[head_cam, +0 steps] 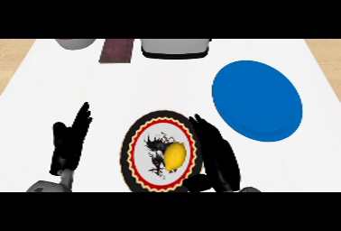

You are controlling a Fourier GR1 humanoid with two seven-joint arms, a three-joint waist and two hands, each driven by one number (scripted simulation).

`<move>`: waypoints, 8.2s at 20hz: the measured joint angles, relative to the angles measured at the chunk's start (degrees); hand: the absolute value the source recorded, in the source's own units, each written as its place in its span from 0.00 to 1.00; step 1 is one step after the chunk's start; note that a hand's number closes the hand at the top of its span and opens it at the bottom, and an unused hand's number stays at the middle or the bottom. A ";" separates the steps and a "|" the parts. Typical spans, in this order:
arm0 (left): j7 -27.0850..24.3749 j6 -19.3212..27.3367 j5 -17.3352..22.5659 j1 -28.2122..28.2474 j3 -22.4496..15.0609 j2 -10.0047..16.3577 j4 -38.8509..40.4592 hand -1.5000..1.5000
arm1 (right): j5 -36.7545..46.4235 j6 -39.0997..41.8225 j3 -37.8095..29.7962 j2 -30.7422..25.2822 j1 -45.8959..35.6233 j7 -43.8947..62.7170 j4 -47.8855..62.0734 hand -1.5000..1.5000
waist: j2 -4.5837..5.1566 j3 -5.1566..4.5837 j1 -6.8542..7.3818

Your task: Pick the lemon from the plate and place it in the plate

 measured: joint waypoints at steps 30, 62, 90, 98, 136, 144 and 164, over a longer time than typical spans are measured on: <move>1.46 -4.83 -7.02 0.88 5.34 -5.90 -1.42 0.50 | -4.66 22.63 -5.83 12.75 -7.27 10.26 12.42 0.00 | 0.23 0.20 0.35; 2.33 -9.24 -10.09 1.18 9.77 -8.65 -1.94 0.50 | 8.06 13.90 -11.55 3.42 -14.31 -15.83 15.00 1.00 | 0.26 0.21 0.37; 3.55 -10.57 -12.17 1.68 10.44 -10.00 -3.86 0.50 | 7.08 7.45 -41.89 -4.94 -21.06 -26.93 25.48 1.00 | 0.35 0.20 0.70; 3.73 -10.20 -12.79 -0.21 10.70 -10.82 -2.37 0.50 | 4.04 12.97 -45.35 -6.56 -26.41 -34.77 43.98 1.00 | 0.55 0.23 1.04; 2.58 -11.14 -14.10 0.08 12.15 -12.10 -1.23 0.50 | -26.33 35.72 -65.93 -13.13 -27.64 -76.59 66.54 0.00 | 0.44 0.24 0.79; 2.23 -12.03 -13.97 0.11 12.89 -11.85 -1.31 0.50 | -24.67 29.45 -64.32 -12.76 -27.46 -77.07 69.55 0.00 | 0.45 0.23 0.85; 2.13 -12.85 -14.80 0.68 12.77 -12.49 -2.24 0.50 | -23.52 23.72 -64.74 -19.08 -27.37 -83.19 80.59 0.00 | 0.81 0.34 1.63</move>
